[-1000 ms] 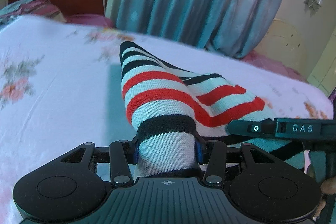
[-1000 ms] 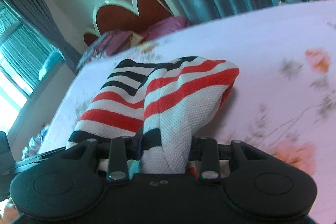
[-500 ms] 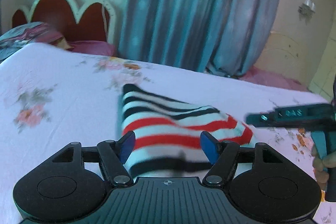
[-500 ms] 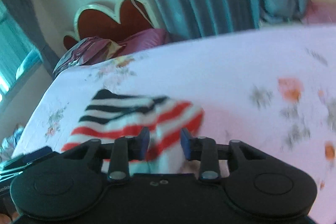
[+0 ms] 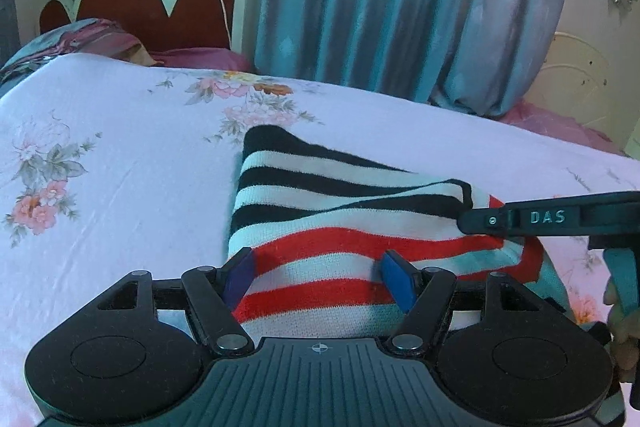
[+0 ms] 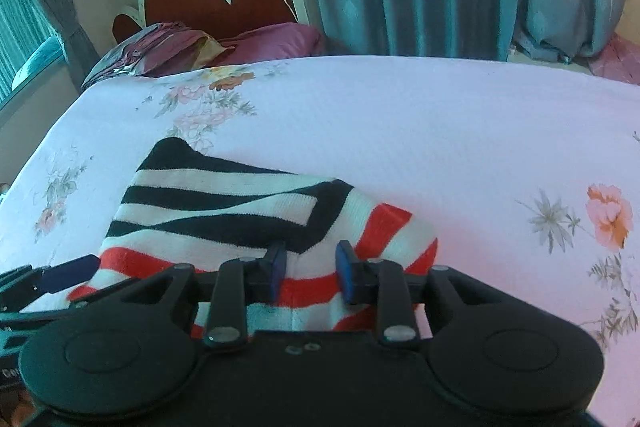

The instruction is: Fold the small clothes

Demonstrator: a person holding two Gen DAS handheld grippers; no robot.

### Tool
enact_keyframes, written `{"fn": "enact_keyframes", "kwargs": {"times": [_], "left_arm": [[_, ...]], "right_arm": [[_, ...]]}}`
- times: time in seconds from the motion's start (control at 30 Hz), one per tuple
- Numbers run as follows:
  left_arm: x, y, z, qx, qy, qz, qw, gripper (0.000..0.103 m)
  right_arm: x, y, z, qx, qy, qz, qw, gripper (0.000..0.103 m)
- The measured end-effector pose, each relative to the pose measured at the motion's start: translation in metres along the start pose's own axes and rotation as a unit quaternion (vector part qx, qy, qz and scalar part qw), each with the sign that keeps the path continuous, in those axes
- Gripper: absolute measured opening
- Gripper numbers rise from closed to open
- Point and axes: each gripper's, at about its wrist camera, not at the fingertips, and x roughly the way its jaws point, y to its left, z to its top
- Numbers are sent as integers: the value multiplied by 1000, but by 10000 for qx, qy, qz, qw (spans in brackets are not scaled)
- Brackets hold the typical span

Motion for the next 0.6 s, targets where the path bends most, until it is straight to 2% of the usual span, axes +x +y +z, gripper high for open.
{"fn": "enact_keyframes", "kwargs": {"times": [0.17,0.27,0.37,0.43,0.6], "left_arm": [[-33,0,-9,-24,-109,-106,9999,68],[-50,-1,-23,11,-53,-180,9998,68],[-61,-5,-36,227,-80,-66,9997,68],[-63,-5,-40,297,10,8,9996,68],[-59,-3,-46,328,155,73,9993,68]], "right_arm": [[-46,14,-7,-144,-228,254,9993,28],[-72,25,-27,-367,-252,343,9984,28],[-88,30,-47,-369,-228,330,9985,28],[-93,32,-60,-346,-185,294,9988,28],[-77,29,-80,-445,13,-101,9990,20]]}}
